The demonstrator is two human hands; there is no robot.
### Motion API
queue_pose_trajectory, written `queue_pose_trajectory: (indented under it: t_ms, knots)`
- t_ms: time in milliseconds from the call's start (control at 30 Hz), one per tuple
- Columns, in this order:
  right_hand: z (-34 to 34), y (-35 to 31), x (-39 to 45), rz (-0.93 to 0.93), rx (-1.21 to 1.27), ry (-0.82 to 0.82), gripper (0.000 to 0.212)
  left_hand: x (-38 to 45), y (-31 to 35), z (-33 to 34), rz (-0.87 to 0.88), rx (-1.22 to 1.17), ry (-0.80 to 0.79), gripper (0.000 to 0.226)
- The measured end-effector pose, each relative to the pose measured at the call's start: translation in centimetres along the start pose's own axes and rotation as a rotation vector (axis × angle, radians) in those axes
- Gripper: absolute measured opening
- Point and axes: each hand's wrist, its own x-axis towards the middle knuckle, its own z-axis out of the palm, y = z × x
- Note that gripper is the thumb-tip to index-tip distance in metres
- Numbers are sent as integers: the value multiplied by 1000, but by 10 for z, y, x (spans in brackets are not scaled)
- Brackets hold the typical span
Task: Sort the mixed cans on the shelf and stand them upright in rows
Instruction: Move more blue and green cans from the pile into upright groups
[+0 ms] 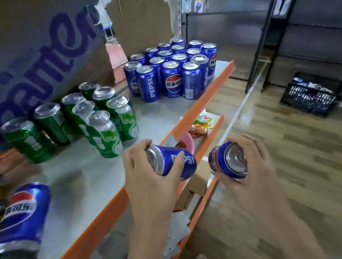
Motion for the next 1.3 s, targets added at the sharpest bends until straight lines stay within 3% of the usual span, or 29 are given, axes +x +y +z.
queue_pose_trajectory:
  t_ms: [300, 600, 867, 1100, 1300]
  knots:
    - [13, 92, 145, 0, 7, -14, 72, 123, 23, 125, 95, 133, -27, 55]
    - [28, 162, 228, 58, 61, -62, 68, 174, 33, 206, 185, 297, -57, 58]
    - [18, 248, 331, 24, 96, -81, 67, 219, 54, 311, 234, 316, 22, 52]
    - [6, 343, 442, -45, 150, -212, 75, 282, 92, 437, 242, 462, 66, 52]
    - [12, 405, 516, -76, 199, -342, 77, 352, 110, 485, 306, 734, 36, 50]
